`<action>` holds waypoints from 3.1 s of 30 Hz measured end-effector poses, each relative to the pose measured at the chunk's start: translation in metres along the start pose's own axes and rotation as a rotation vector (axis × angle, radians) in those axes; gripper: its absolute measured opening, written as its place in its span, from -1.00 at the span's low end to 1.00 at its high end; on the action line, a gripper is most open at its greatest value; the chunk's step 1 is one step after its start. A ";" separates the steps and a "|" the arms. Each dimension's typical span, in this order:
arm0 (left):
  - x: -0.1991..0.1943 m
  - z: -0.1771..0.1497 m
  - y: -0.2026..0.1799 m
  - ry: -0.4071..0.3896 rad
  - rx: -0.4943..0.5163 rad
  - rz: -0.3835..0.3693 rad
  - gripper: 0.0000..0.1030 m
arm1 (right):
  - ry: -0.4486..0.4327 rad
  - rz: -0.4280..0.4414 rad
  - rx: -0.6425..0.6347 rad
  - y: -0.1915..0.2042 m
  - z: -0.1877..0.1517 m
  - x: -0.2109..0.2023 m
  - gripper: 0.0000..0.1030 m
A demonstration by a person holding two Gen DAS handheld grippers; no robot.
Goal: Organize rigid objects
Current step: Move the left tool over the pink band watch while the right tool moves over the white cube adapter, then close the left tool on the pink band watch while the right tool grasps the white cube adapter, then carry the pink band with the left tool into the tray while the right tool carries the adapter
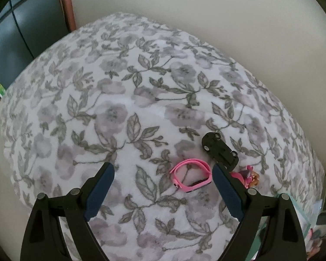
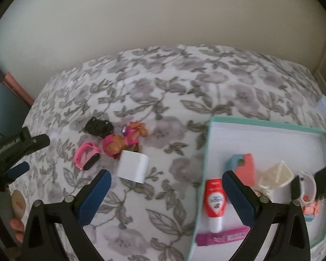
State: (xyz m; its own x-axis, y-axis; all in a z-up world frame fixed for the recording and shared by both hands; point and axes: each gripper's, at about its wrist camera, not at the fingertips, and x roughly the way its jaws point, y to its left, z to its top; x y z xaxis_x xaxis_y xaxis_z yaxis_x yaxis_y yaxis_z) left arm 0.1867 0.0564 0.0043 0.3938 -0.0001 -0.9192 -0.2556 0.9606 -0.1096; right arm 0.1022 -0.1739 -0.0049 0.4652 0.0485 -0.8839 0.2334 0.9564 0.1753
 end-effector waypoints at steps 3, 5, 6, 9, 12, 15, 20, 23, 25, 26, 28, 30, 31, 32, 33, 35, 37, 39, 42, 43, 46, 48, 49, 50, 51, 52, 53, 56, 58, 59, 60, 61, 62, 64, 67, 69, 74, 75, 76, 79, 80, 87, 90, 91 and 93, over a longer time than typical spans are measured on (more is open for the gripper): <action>0.012 0.004 -0.002 0.015 0.010 0.004 0.78 | 0.019 0.020 -0.004 0.006 0.001 0.011 1.00; 0.023 0.006 -0.004 0.025 0.020 0.022 0.78 | 0.033 0.028 -0.006 0.009 0.002 0.019 1.00; 0.027 0.006 -0.004 0.031 0.023 0.030 0.78 | 0.041 0.025 -0.010 0.011 0.002 0.024 1.00; 0.046 0.004 -0.008 0.061 0.046 0.070 0.78 | 0.062 0.020 -0.019 0.014 0.003 0.038 1.00; 0.064 0.002 -0.012 0.086 0.068 0.091 0.78 | 0.085 0.032 -0.019 0.017 0.004 0.050 1.00; 0.079 0.001 -0.012 0.110 0.079 0.118 0.78 | 0.098 0.034 -0.028 0.021 0.005 0.059 1.00; 0.093 0.000 -0.017 0.120 0.127 0.156 0.78 | 0.120 0.037 -0.032 0.026 0.005 0.075 1.00; 0.098 0.001 -0.020 0.114 0.163 0.174 0.78 | 0.128 0.036 -0.040 0.029 0.005 0.083 1.00; 0.100 0.003 -0.022 0.110 0.174 0.181 0.78 | 0.131 0.026 -0.044 0.031 0.005 0.088 1.00; 0.100 0.004 -0.022 0.108 0.179 0.184 0.78 | 0.131 0.020 -0.047 0.032 0.005 0.089 1.00; 0.101 0.005 -0.028 0.100 0.200 0.197 0.78 | 0.127 0.004 -0.062 0.035 0.005 0.092 1.00; 0.102 0.008 -0.034 0.092 0.222 0.211 0.78 | 0.125 -0.008 -0.076 0.038 0.005 0.094 1.00; 0.103 0.008 -0.037 0.090 0.232 0.216 0.78 | 0.123 -0.016 -0.083 0.040 0.005 0.095 1.00; 0.104 0.009 -0.039 0.090 0.241 0.219 0.78 | 0.122 -0.025 -0.092 0.042 0.005 0.096 1.00; 0.105 0.010 -0.041 0.091 0.248 0.222 0.78 | 0.121 -0.035 -0.103 0.044 0.004 0.097 1.00; 0.106 0.012 -0.046 0.091 0.260 0.220 0.72 | 0.114 -0.052 -0.117 0.046 0.003 0.098 0.98; 0.102 0.009 -0.057 0.098 0.265 0.191 0.41 | 0.110 -0.072 -0.123 0.045 0.003 0.097 0.84; 0.102 0.007 -0.060 0.108 0.269 0.154 0.15 | 0.106 -0.077 -0.121 0.044 0.004 0.096 0.76; 0.099 0.005 -0.076 0.113 0.320 0.140 -0.22 | 0.103 -0.095 -0.128 0.041 0.004 0.094 0.56; 0.099 0.004 -0.080 0.114 0.328 0.138 -0.34 | 0.103 -0.097 -0.128 0.039 0.003 0.092 0.47; 0.099 0.001 -0.090 0.120 0.340 0.135 -0.52 | 0.103 -0.109 -0.117 0.030 0.004 0.087 0.18; 0.099 0.000 -0.093 0.125 0.332 0.123 -0.63 | 0.104 -0.114 -0.107 0.025 0.004 0.084 0.03; 0.099 0.000 -0.094 0.128 0.327 0.120 -0.71 | 0.103 -0.110 -0.102 0.022 0.004 0.083 -0.03; 0.100 0.000 -0.095 0.131 0.327 0.118 -0.73 | 0.102 -0.108 -0.099 0.021 0.004 0.083 -0.06; 0.100 0.000 -0.095 0.131 0.329 0.118 -0.75 | 0.101 -0.107 -0.097 0.019 0.004 0.082 -0.10; 0.101 0.000 -0.093 0.132 0.333 0.119 -0.76 | 0.101 -0.107 -0.096 0.019 0.004 0.082 -0.13; 0.103 -0.001 -0.092 0.131 0.339 0.119 -0.76 | 0.101 -0.105 -0.094 0.019 0.003 0.082 -0.13; 0.102 -0.005 -0.093 0.128 0.336 0.126 -0.77 | 0.100 -0.106 -0.094 0.018 0.000 0.079 -0.13; 0.098 -0.010 -0.090 0.128 0.337 0.126 -0.78 | 0.101 -0.109 -0.100 0.019 -0.002 0.078 -0.13; 0.098 -0.014 -0.082 0.128 0.336 0.124 -0.78 | 0.101 -0.110 -0.102 0.019 -0.003 0.078 -0.13; 0.097 -0.016 -0.081 0.127 0.336 0.125 -0.79 | 0.102 -0.110 -0.104 0.019 -0.003 0.078 -0.13; 0.094 -0.019 -0.080 0.126 0.337 0.127 -0.80 | 0.103 -0.111 -0.105 0.019 -0.004 0.078 -0.13; 0.091 -0.021 -0.080 0.123 0.336 0.128 -0.81 | 0.104 -0.112 -0.106 0.019 -0.005 0.078 -0.13; 0.084 -0.025 -0.078 0.119 0.324 0.123 -0.81 | 0.108 -0.113 -0.105 0.019 -0.007 0.076 -0.13; 0.076 -0.030 -0.074 0.120 0.301 0.103 -0.82 | 0.118 -0.110 -0.095 0.017 -0.009 0.074 -0.13; 0.071 -0.034 -0.072 0.120 0.296 0.095 -0.82 | 0.127 -0.102 -0.082 0.016 -0.011 0.072 -0.13; 0.053 -0.046 -0.068 0.119 0.290 0.073 -0.82 | 0.136 -0.085 -0.058 0.009 -0.017 0.064 -0.13; 0.050 -0.048 -0.068 0.116 0.288 0.071 -0.82 | 0.135 -0.082 -0.055 0.009 -0.017 0.061 -0.13; 0.046 -0.050 -0.067 0.111 0.282 0.071 -0.82 | 0.133 -0.077 -0.052 0.008 -0.018 0.059 -0.13; 0.029 -0.054 -0.069 0.083 0.278 0.063 -0.82 | 0.120 -0.066 -0.045 0.007 -0.019 0.050 -0.13; 0.021 -0.056 -0.069 0.070 0.278 0.061 -0.82 | 0.113 -0.065 -0.041 0.006 -0.020 0.046 -0.13; -0.028 -0.058 -0.068 -0.012 0.273 0.013 -0.82 | 0.065 -0.045 -0.015 -0.001 -0.019 0.015 -0.13; -0.048 -0.056 -0.071 -0.053 0.277 -0.008 -0.82 | 0.040 -0.046 0.002 -0.006 -0.018 -0.001 -0.13; -0.054 -0.057 -0.073 -0.064 0.281 -0.014 -0.82 | 0.032 -0.047 0.008 -0.008 -0.018 -0.006 -0.13; -0.059 -0.057 -0.079 -0.085 0.296 -0.025 -0.82 | 0.013 -0.043 0.021 -0.012 -0.018 -0.017 -0.13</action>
State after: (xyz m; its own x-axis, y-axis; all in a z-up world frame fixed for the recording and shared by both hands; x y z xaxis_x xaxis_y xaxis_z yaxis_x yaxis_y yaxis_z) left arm 0.1333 -0.0350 0.0458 0.4721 -0.0134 -0.8814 0.0184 0.9998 -0.0053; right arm 0.0760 -0.1811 0.0005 0.4435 0.0110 -0.8962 0.2707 0.9516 0.1457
